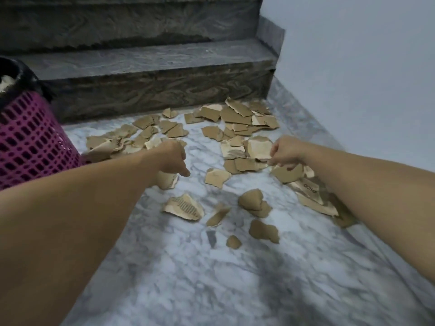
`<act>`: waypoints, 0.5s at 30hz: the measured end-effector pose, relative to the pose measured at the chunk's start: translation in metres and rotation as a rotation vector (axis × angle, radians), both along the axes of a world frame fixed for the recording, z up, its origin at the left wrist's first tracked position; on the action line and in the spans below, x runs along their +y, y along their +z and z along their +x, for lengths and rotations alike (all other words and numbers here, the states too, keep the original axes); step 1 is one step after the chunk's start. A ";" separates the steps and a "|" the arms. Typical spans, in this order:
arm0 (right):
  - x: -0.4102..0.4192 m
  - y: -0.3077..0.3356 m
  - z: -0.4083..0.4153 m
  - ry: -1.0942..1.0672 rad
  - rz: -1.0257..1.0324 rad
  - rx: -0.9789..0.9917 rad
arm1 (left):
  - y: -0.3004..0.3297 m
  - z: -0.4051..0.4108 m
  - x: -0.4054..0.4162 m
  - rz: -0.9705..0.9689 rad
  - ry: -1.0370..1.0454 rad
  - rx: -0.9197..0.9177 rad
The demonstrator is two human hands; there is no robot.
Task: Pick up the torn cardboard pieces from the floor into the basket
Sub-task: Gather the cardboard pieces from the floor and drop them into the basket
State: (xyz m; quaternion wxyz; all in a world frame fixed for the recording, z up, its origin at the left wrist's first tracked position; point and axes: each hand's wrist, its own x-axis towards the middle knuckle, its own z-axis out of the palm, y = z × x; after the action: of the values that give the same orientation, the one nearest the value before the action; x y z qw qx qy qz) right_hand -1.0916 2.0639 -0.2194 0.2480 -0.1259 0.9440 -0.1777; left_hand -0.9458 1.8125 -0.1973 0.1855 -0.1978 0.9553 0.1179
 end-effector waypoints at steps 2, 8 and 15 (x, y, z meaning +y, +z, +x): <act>0.022 -0.010 0.002 0.073 0.178 0.078 | -0.013 0.000 0.010 -0.018 -0.014 -0.103; 0.083 -0.034 0.003 -0.060 0.372 0.082 | -0.057 -0.004 0.031 -0.165 0.034 -0.468; 0.111 -0.085 0.006 -0.153 0.356 0.085 | -0.125 0.002 0.044 -0.186 0.282 -0.335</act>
State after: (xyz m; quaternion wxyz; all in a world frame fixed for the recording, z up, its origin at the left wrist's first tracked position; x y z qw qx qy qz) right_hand -1.0852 2.1749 -0.3042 0.2122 -0.0150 0.9769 -0.0208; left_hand -0.9438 1.8566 -0.3227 0.3042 -0.3622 0.8808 0.0196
